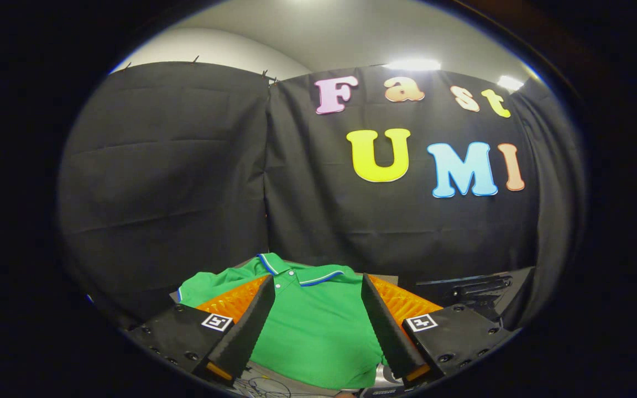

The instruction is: Put the clothes into the washing machine and then close the washing machine lid.

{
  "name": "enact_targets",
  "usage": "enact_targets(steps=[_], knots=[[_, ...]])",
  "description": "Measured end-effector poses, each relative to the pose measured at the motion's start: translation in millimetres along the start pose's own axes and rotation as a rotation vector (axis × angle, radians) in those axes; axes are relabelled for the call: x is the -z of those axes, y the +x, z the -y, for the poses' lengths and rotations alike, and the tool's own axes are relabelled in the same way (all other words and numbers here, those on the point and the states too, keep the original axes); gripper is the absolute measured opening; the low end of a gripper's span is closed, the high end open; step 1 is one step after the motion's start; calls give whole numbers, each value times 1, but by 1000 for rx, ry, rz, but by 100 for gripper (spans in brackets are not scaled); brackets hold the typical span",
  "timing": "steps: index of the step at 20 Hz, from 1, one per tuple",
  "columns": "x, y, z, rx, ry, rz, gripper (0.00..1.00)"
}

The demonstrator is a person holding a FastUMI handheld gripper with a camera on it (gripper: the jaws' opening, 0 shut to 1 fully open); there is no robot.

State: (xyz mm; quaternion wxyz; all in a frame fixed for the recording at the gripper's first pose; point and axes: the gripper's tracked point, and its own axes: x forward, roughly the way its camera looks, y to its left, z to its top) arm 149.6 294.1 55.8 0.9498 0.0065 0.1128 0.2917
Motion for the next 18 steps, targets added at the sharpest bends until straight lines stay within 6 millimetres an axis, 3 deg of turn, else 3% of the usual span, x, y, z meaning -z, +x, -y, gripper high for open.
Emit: enact_targets(steps=[9,18], knots=[[22,62,-46,-115,36,-224,98],[61,100,-64,-136,12,-455,97]])
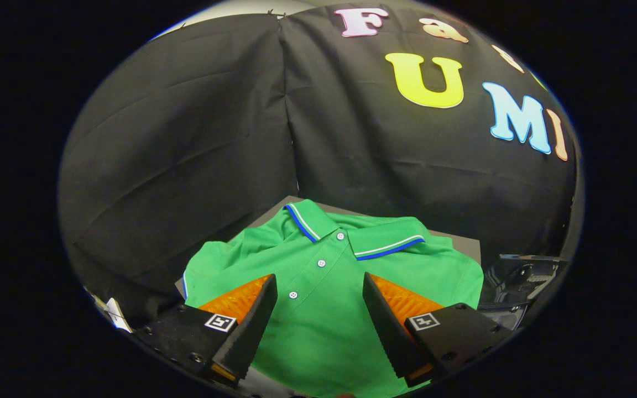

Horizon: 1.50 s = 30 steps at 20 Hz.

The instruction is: Put the clothes into the washing machine and then close the washing machine lid.

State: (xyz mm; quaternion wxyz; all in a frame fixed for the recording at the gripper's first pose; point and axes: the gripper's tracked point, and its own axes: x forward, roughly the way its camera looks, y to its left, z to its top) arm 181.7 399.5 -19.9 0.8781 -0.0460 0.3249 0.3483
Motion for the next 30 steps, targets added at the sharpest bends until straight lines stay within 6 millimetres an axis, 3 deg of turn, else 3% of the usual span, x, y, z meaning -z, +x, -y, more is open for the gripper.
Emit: enact_targets(steps=[9,10,15,17,24,26,29,30], knots=[[22,32,-4,-28,-6,-158,97],[17,32,-2,-24,-21,-142,97],[26,32,-9,-39,-58,-182,96],[26,29,-8,-46,-64,-197,86],[21,32,-11,-66,-62,-212,86],[20,34,-17,-82,30,-186,26],[20,34,-14,-113,66,-174,26],[20,37,-16,-129,64,-177,20]])
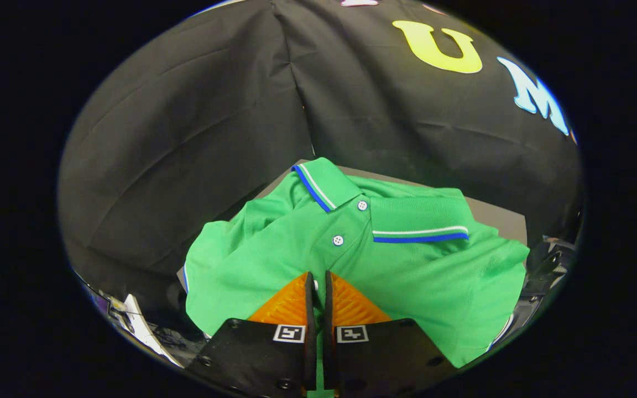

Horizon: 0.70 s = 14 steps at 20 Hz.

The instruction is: Put the clothes into the washing machine and then close the washing machine lid.

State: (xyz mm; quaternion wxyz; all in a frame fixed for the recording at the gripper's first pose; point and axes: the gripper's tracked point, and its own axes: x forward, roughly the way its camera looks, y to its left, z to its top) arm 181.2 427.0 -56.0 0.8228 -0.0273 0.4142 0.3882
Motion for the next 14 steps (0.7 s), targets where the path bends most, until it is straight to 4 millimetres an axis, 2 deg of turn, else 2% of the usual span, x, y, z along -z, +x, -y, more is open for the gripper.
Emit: enact_targets(steps=[1,2,3,10,14], knots=[[-2,1,0,-2,6,8,14],[-6,-8,1,4,-5,21,8],[-4,-4,0,8,-21,40,2],[-29,-53,-9,-46,25,203,1],[-43,-76,-1,-53,61,264,1]])
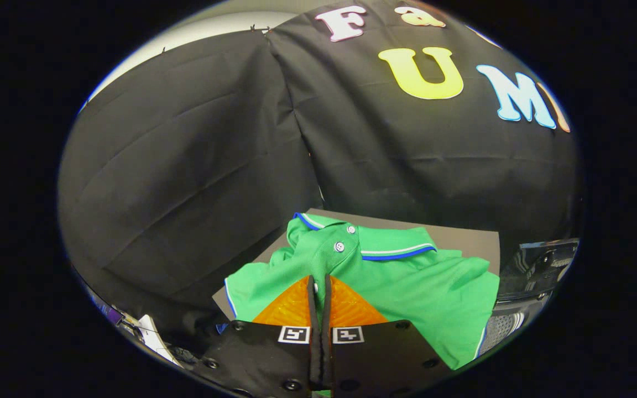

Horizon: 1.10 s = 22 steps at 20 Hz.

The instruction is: Put the clothes into the washing machine and then close the washing machine lid.

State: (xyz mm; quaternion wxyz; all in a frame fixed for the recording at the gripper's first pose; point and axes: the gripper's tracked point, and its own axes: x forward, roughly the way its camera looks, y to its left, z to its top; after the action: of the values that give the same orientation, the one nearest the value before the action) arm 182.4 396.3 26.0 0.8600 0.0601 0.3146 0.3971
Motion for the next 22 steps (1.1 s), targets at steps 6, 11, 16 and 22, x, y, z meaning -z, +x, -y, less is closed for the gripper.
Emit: enact_targets(steps=[6,11,16,22], knots=[[-17,-47,23,25,-1,73,1],[-23,-77,50,63,15,117,1],[-24,-108,87,127,59,162,1],[-21,-149,138,217,104,211,1]])
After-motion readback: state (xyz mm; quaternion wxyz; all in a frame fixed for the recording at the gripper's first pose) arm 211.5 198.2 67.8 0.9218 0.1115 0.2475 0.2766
